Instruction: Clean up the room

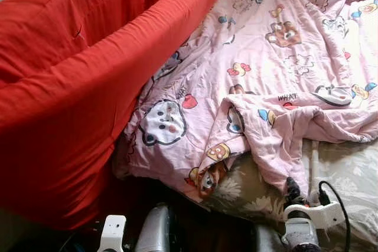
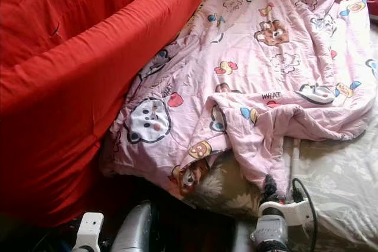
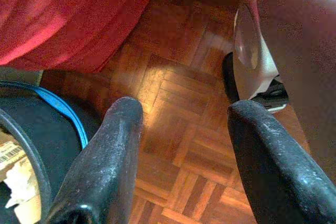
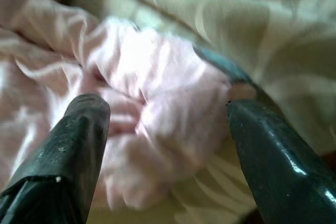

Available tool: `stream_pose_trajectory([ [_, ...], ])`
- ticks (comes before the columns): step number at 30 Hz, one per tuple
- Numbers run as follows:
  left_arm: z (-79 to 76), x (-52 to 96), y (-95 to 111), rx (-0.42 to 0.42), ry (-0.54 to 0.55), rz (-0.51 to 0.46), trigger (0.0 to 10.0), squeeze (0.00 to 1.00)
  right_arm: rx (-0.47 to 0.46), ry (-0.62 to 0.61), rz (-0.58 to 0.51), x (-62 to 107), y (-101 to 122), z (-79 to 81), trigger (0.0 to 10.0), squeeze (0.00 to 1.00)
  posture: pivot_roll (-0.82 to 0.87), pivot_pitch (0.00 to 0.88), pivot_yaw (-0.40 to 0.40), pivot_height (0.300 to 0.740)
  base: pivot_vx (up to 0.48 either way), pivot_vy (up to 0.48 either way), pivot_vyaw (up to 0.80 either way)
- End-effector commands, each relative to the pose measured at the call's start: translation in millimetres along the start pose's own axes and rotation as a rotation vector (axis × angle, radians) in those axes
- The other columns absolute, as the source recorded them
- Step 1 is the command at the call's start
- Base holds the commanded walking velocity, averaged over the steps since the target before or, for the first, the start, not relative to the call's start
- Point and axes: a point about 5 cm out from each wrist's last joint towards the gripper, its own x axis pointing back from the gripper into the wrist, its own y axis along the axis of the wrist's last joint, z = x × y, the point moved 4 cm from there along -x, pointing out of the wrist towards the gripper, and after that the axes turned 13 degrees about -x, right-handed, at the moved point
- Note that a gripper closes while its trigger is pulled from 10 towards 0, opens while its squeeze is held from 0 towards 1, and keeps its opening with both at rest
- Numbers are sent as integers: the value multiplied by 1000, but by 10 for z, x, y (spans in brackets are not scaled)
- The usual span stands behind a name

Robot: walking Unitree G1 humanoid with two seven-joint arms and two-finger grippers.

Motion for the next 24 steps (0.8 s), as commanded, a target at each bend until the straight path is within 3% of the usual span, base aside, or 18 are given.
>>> stream_pose_trajectory([
  [1,28,38,-163,-18,-6,53,10000,0,-22,4,-12,11,12,-18,10000,0,21,184,105,621,0,0,0],
  [5,31,36,-156,-24,-6,52,10000,0,-31,33,-20,-3,34,35,10000,0,21,183,106,621,0,0,0],
  [9,35,35,-153,-26,-7,52,10000,0,-50,-20,-14,24,18,-77,10000,0,27,183,108,621,0,0,0],
  [24,132,66,-208,-42,15,51,10000,0,-74,-75,-19,62,-6,-191,10000,0,49,211,125,621,0,0,0],
])
